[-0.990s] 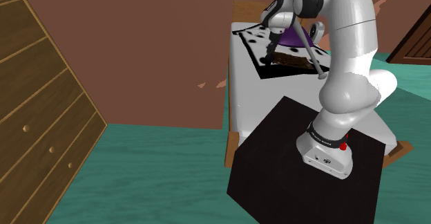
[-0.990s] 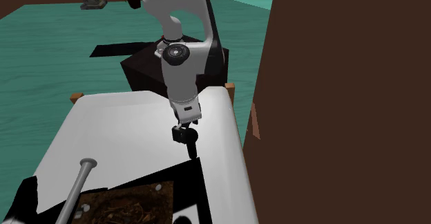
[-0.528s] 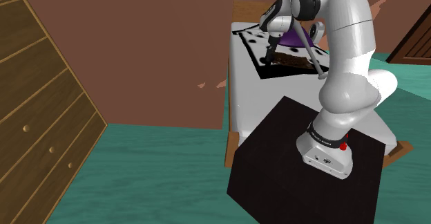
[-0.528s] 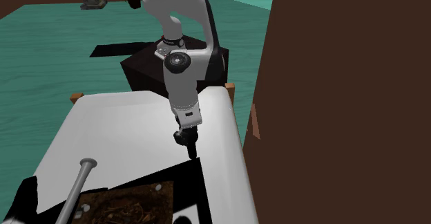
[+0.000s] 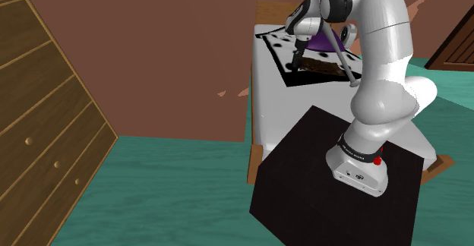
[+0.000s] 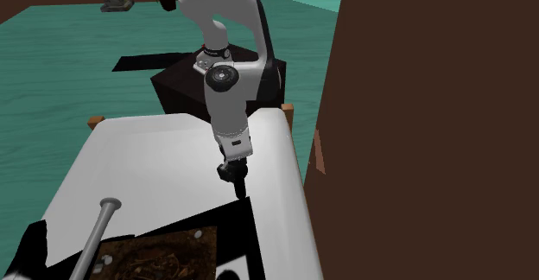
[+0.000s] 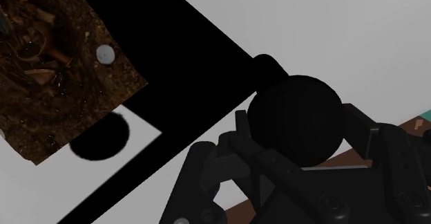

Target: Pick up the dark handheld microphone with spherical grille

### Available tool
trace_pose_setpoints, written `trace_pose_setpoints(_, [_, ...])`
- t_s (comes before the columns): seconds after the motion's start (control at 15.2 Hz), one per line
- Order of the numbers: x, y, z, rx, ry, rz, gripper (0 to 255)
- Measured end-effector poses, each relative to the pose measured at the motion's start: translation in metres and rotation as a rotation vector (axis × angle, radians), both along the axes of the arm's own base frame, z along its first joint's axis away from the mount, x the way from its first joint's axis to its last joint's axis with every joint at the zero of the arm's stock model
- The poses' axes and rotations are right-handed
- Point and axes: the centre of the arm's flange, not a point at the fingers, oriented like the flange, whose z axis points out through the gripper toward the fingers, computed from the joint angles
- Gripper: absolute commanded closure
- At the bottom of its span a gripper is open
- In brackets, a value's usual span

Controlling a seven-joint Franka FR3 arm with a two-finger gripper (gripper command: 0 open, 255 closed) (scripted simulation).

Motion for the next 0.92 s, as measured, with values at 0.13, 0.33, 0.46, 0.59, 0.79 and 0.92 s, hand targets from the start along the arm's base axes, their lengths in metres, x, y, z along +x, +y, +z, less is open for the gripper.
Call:
trace_pose_setpoints(0.13, [-0.001,0.0,0.005,0.001,0.001,0.0,255])
trace_pose_setpoints(0.33, [-0.001,0.001,0.02,0.001,0.002,0.0,255])
trace_pose_setpoints(0.46, [-0.002,0.0,0.03,0.002,0.002,0.0,255])
trace_pose_setpoints(0.59, [0.0,0.001,0.041,0.002,0.002,0.0,255])
trace_pose_setpoints(0.79, [0.0,0.0,0.057,0.001,0.002,0.0,255])
trace_pose_setpoints(0.92, [0.0,0.0,0.067,0.002,0.002,0.0,255])
